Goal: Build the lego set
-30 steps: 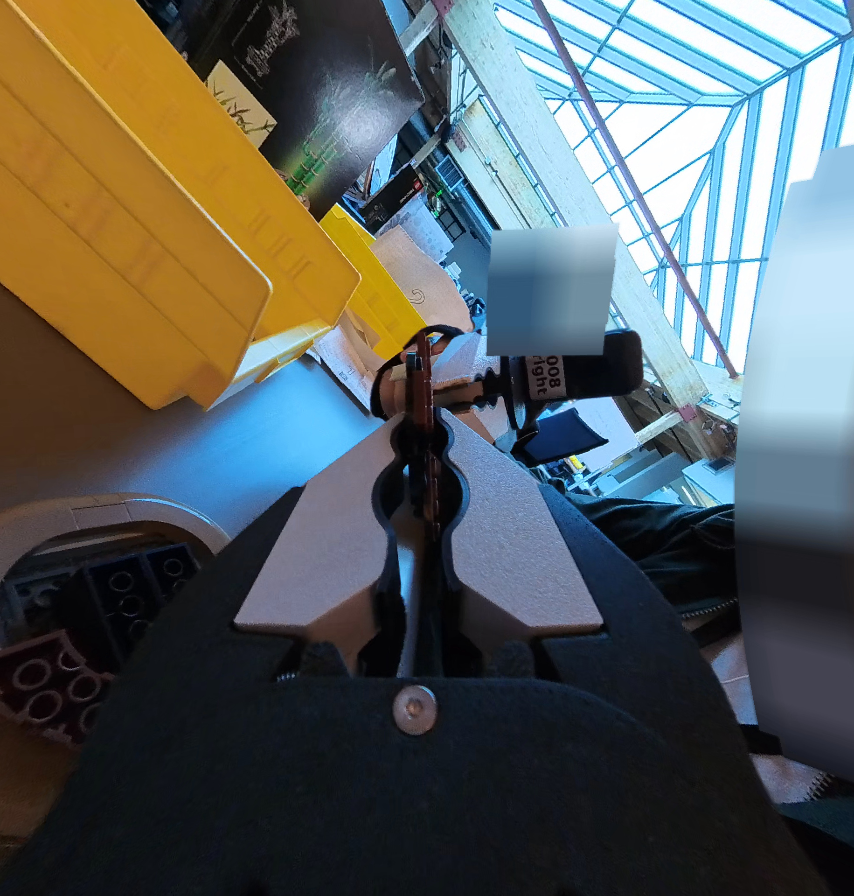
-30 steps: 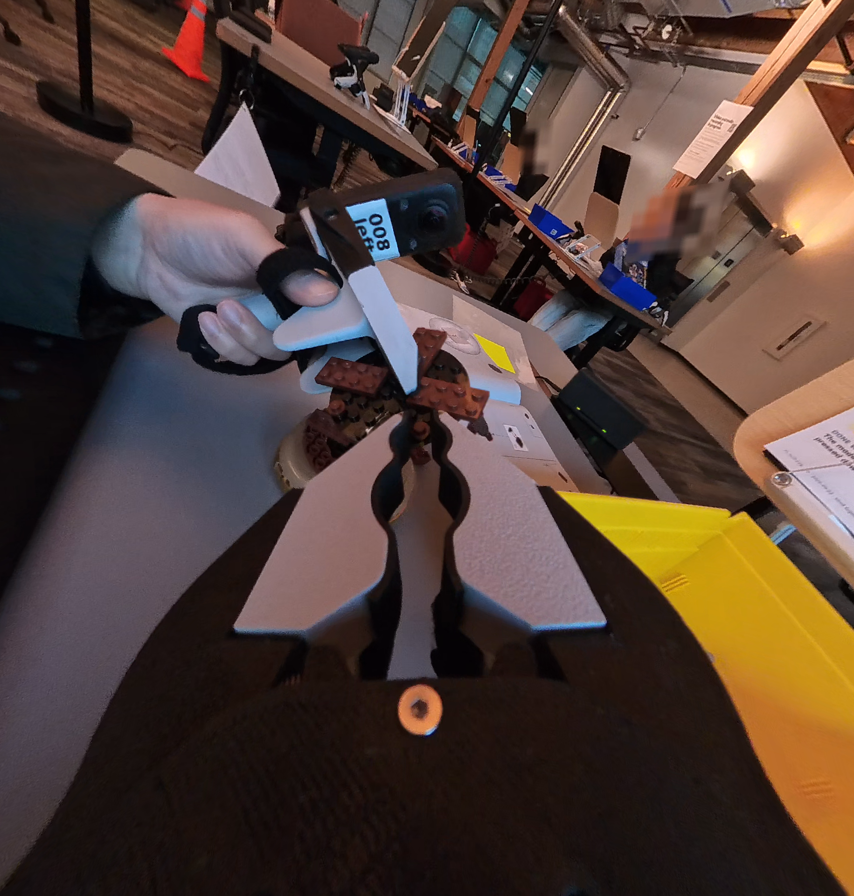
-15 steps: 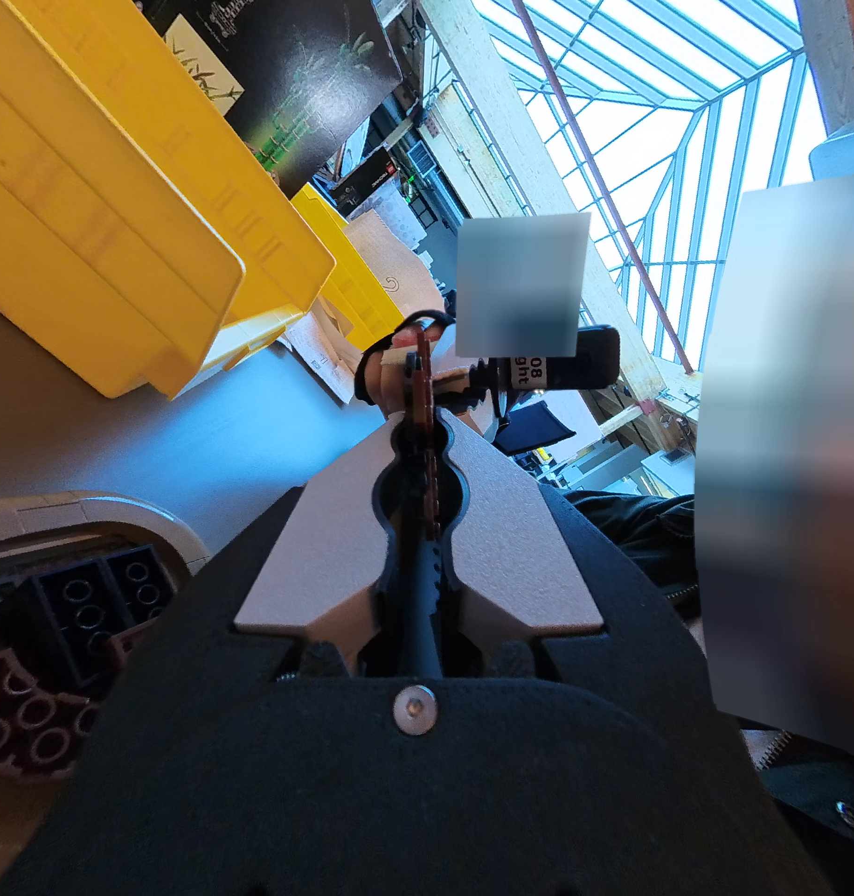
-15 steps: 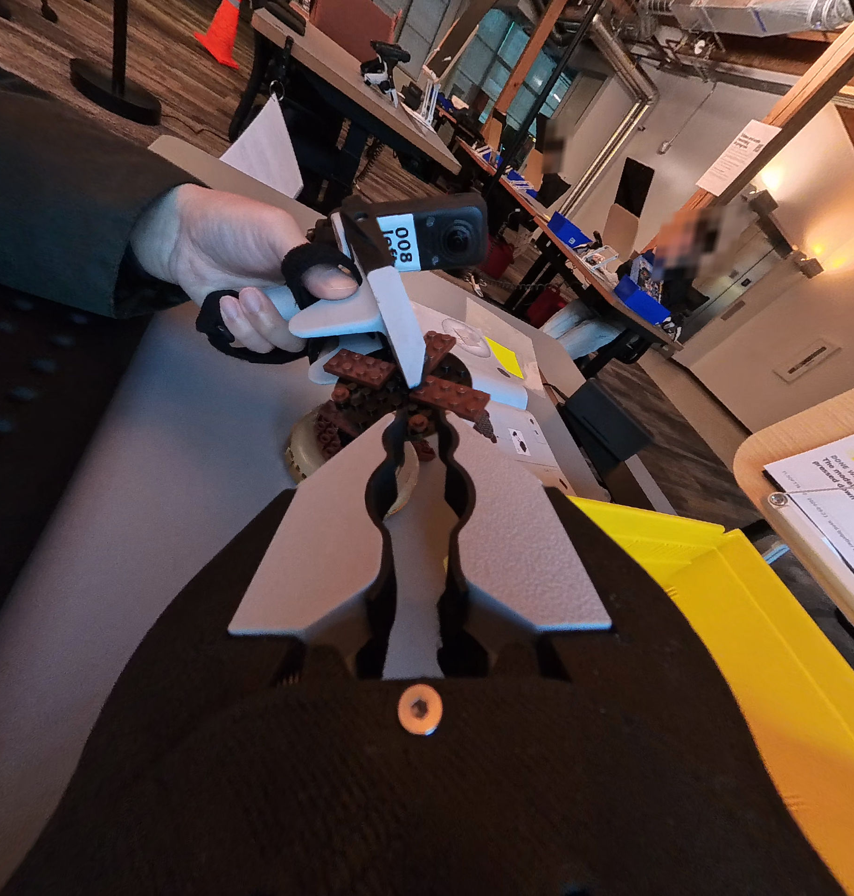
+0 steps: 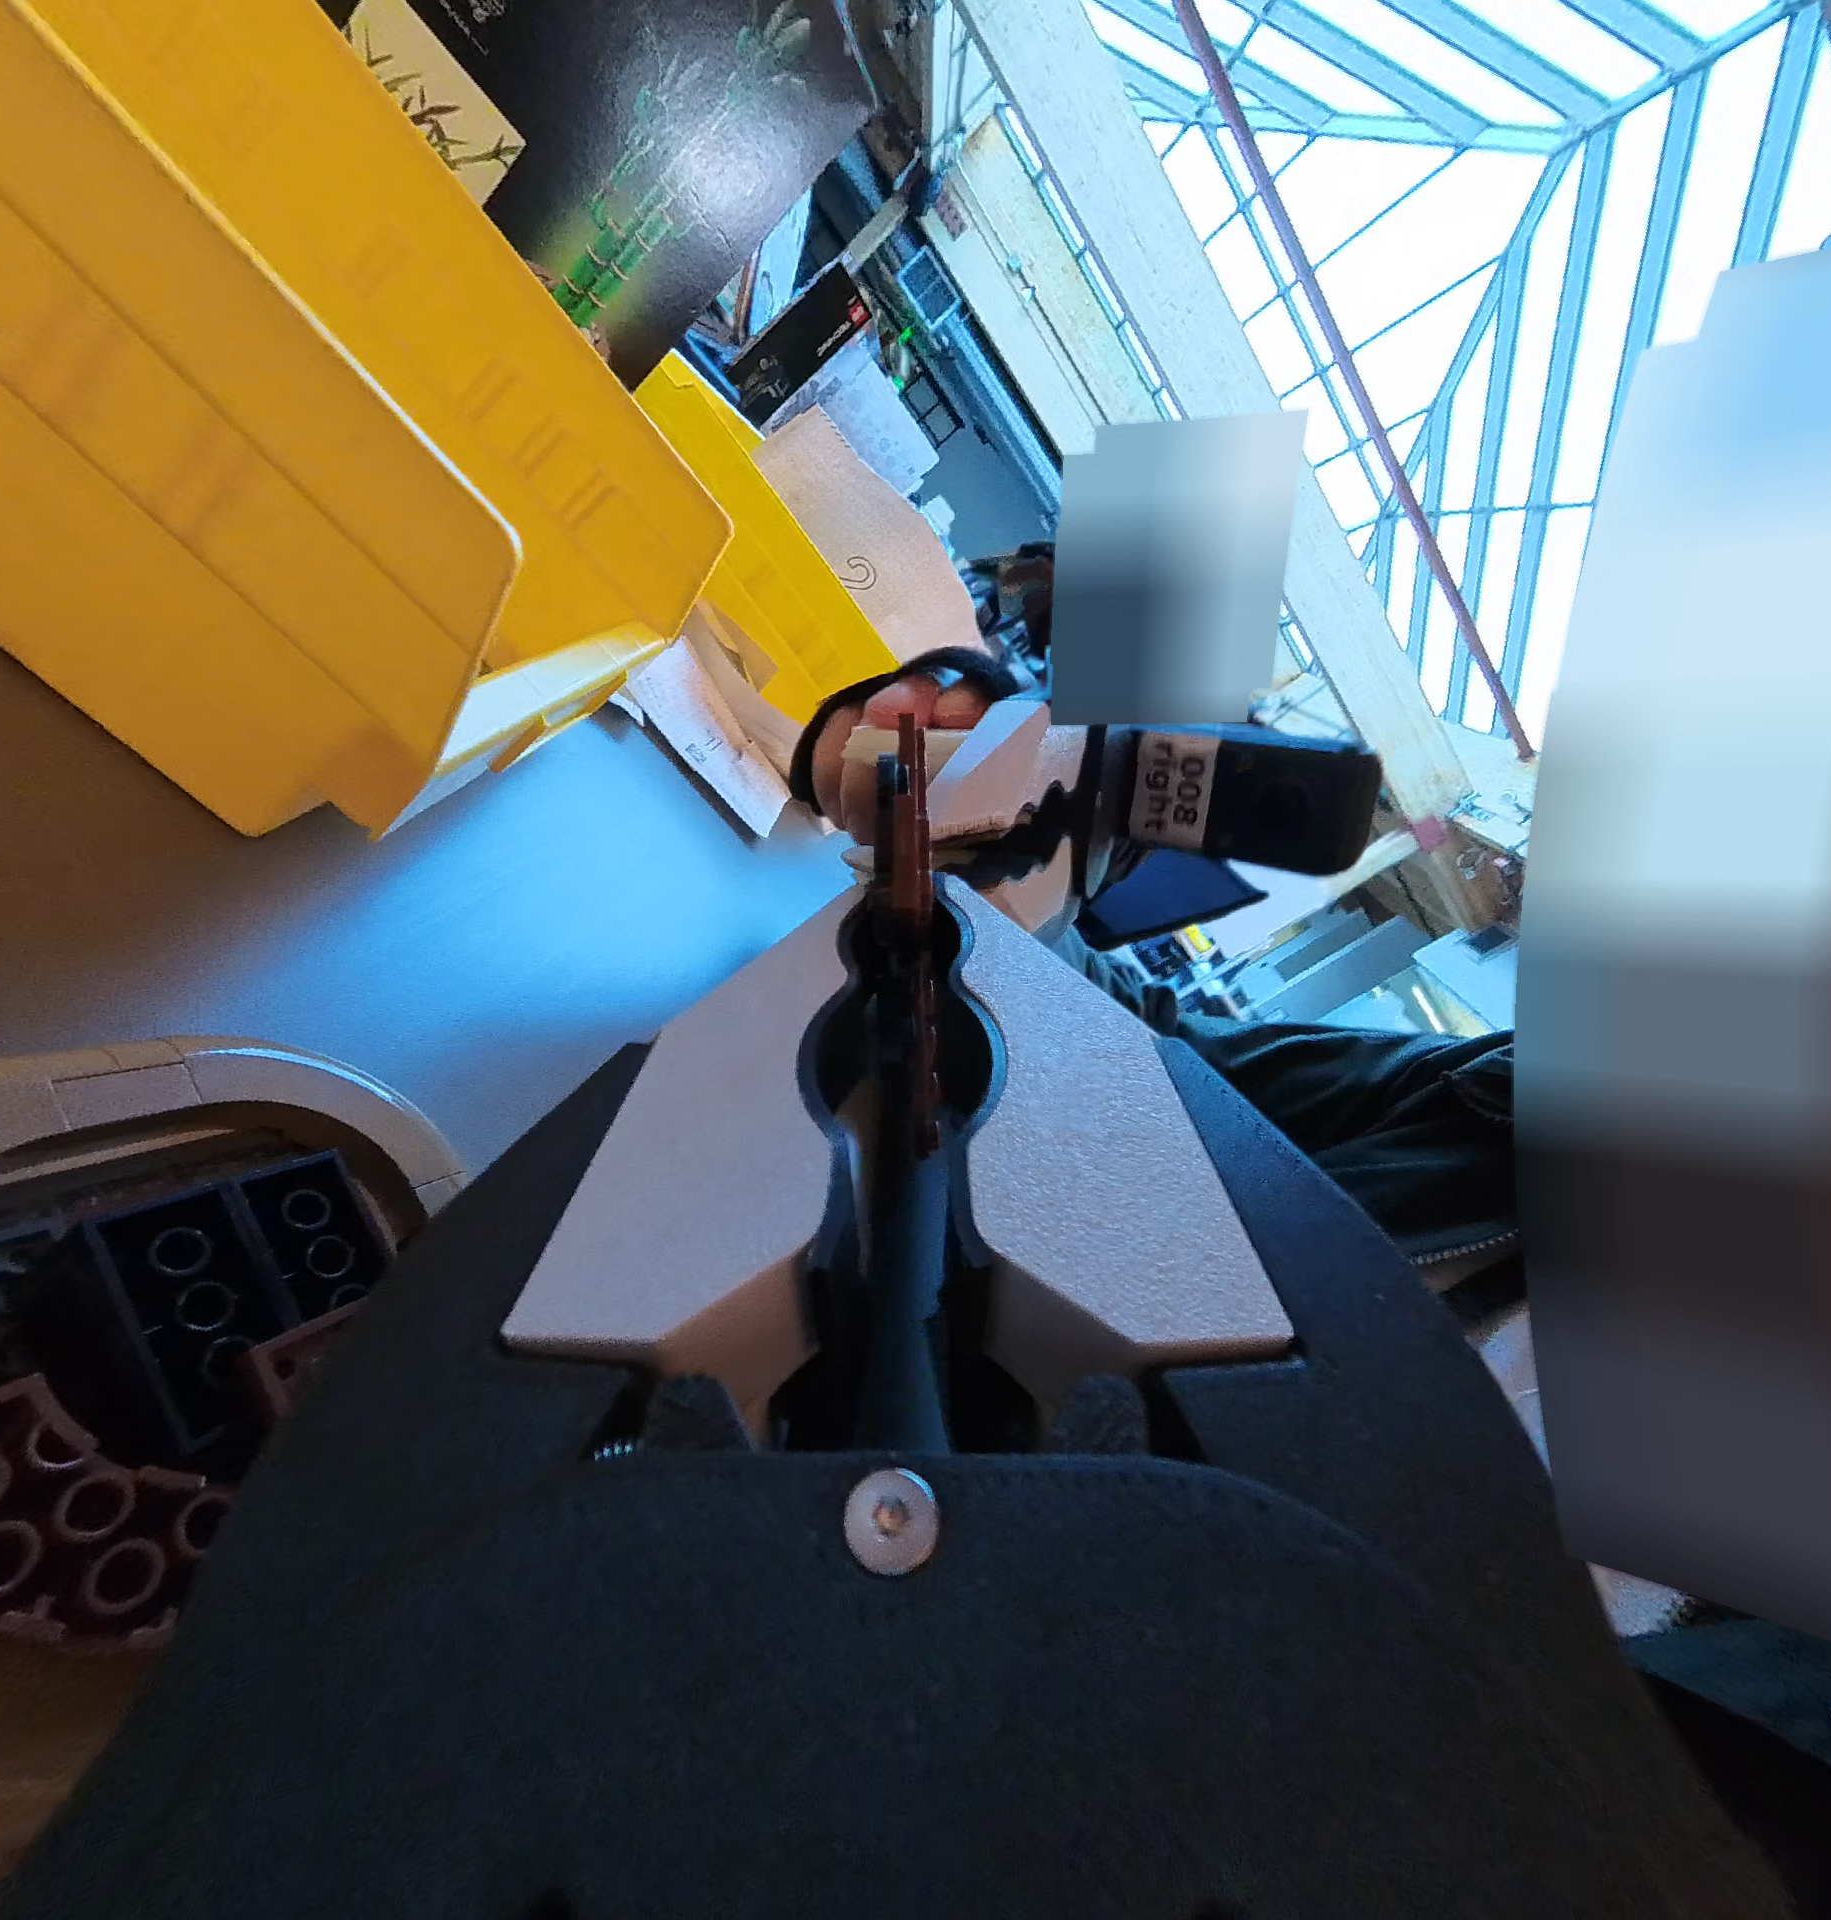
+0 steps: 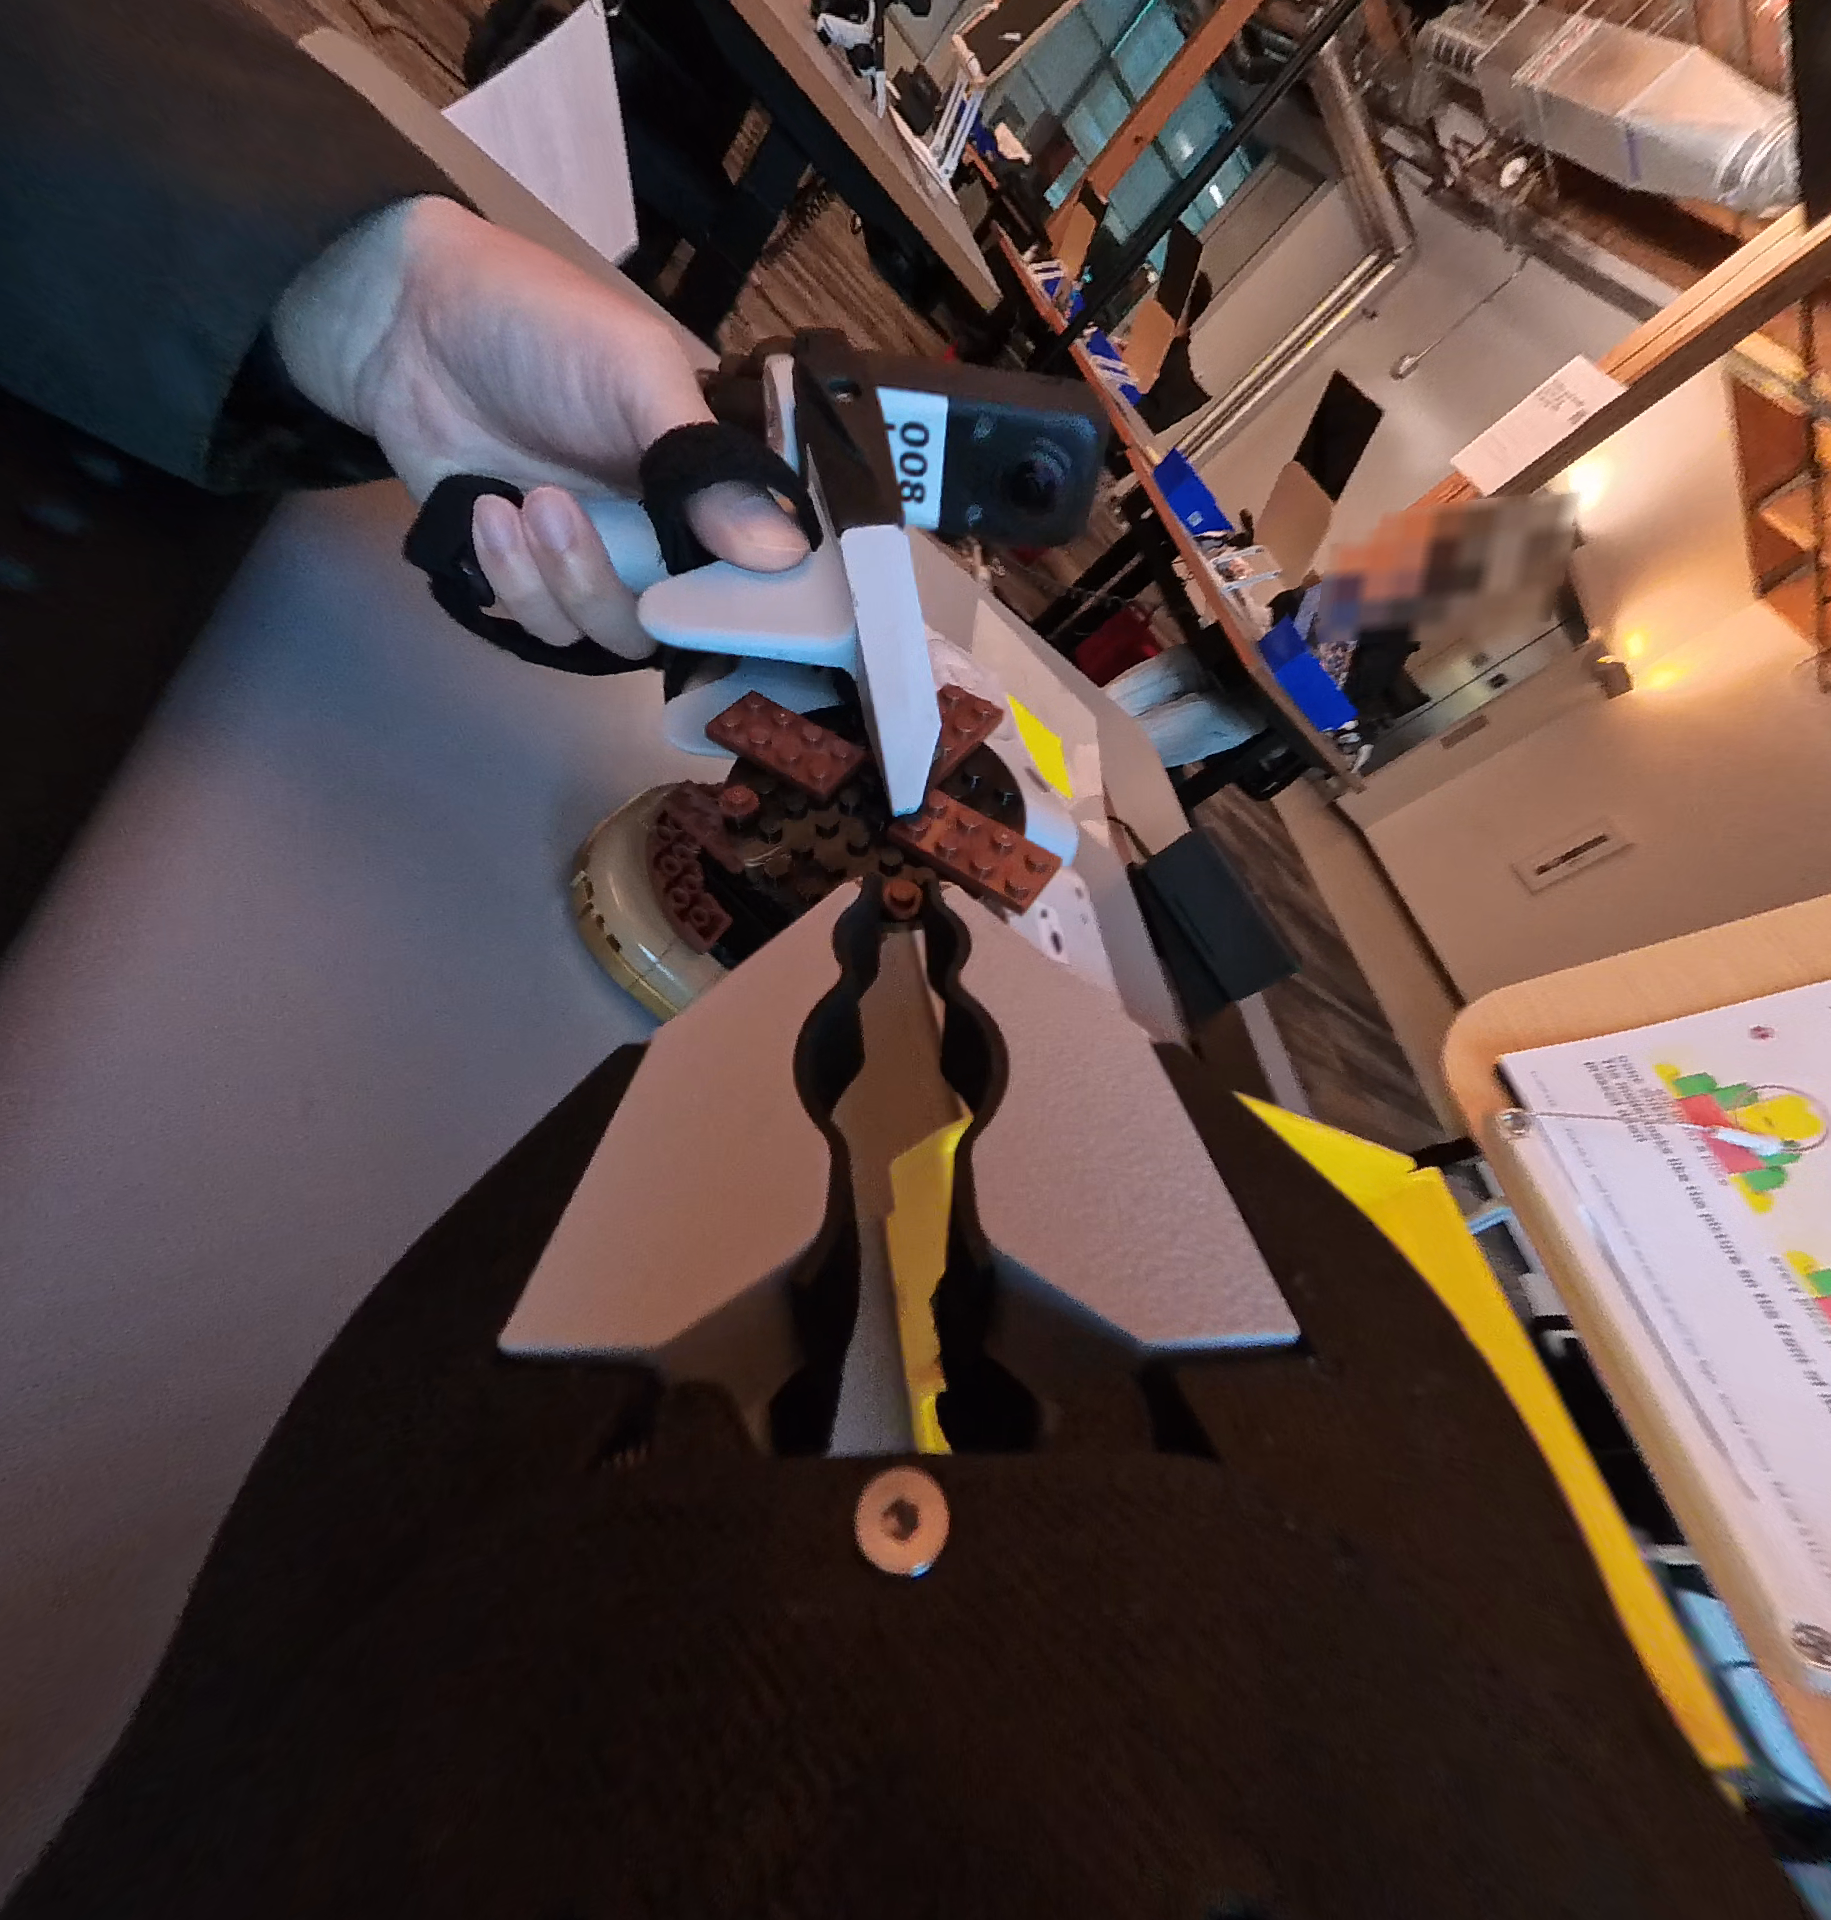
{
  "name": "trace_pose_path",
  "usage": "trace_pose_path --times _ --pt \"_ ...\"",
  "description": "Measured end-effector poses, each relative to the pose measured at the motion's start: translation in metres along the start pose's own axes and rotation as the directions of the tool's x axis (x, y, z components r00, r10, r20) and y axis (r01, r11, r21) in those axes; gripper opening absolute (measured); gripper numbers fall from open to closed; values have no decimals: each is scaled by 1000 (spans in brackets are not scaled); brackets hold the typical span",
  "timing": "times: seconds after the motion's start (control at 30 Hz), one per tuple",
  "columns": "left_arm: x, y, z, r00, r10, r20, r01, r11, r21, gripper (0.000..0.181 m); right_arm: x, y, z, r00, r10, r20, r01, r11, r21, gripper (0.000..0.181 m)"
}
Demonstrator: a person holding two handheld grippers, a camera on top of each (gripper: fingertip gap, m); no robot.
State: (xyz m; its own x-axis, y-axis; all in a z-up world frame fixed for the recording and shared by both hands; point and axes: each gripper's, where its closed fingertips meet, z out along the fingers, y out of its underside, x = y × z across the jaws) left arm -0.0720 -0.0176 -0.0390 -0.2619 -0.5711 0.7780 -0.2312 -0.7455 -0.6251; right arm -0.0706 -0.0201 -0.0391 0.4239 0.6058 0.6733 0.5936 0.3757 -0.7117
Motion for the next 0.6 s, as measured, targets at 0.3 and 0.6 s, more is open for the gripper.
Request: trace_pose_path --times 0.3,0.6 --pt "8 5 3 999 -4 -53 2 999 -33 6 -5 -5 -6 993 82 84 -80 996 -28 4" --pt "6 4 3 995 99 5 -99 994 -36 6 -2 -4 -6 978 185 93 -184 983 -11 3"
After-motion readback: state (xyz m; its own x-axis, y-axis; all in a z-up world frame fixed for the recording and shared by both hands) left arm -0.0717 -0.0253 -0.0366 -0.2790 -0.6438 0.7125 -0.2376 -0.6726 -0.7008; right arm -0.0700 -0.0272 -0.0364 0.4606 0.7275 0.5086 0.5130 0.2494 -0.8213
